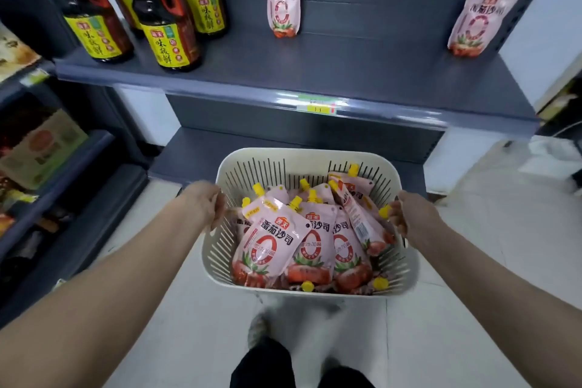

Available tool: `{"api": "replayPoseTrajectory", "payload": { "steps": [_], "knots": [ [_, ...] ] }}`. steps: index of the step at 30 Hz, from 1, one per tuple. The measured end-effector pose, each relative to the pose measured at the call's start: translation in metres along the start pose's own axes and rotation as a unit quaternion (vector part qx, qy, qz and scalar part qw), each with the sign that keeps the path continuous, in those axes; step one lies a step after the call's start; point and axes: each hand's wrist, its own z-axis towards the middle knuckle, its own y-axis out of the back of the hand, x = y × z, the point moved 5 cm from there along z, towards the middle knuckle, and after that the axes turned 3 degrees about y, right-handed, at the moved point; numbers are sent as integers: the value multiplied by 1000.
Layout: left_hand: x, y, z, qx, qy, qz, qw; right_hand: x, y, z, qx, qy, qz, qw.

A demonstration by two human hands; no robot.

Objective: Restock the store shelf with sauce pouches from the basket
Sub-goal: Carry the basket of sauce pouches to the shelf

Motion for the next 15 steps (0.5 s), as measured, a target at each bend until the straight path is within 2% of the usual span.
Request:
{"api": "replayPoseTrajectory", "payload": {
  "steps": [5, 15],
  "knots": [
    [-55, -32, 52, 57, -35, 106, 992, 6, -26, 18, -59, -6, 23, 998],
    [-105, -74, 100, 83, -27, 179, 980, 3, -62, 46, -123, -57, 88, 987]
  ]
}}
